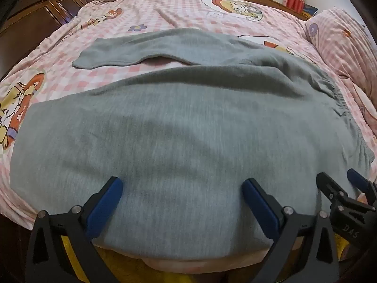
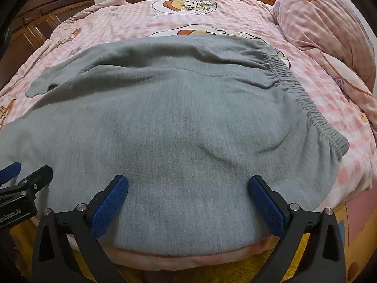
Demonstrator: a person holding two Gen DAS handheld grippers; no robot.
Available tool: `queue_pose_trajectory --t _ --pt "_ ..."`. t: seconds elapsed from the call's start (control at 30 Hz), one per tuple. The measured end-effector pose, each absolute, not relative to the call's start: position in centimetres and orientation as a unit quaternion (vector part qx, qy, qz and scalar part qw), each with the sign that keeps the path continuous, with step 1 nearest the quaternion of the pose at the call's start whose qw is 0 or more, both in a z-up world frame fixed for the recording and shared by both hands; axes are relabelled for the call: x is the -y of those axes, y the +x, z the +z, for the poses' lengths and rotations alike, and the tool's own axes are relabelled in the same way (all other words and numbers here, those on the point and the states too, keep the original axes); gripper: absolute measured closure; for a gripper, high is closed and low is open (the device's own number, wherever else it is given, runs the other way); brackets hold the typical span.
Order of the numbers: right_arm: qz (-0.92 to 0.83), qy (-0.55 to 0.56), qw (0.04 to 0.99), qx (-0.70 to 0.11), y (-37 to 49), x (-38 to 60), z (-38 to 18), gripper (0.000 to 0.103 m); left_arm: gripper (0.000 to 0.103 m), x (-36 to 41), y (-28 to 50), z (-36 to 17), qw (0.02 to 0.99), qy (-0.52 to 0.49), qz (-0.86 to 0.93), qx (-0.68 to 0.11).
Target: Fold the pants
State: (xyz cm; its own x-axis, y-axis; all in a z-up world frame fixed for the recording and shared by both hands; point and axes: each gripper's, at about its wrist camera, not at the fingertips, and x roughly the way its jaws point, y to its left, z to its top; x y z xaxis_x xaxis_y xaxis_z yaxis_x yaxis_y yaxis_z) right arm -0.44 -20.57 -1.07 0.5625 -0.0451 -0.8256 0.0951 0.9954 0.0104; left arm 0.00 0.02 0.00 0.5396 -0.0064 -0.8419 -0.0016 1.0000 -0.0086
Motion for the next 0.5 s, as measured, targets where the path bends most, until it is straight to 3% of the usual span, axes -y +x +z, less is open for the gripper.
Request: queue_pose_trajectory --t 0.5 --pt "-0.039 0.023 0.883 -0.467 -0.34 20.47 -1.23 0.0 0.0 0.04 -0.03 -0.07 0.876 0.001 -0.001 -0.482"
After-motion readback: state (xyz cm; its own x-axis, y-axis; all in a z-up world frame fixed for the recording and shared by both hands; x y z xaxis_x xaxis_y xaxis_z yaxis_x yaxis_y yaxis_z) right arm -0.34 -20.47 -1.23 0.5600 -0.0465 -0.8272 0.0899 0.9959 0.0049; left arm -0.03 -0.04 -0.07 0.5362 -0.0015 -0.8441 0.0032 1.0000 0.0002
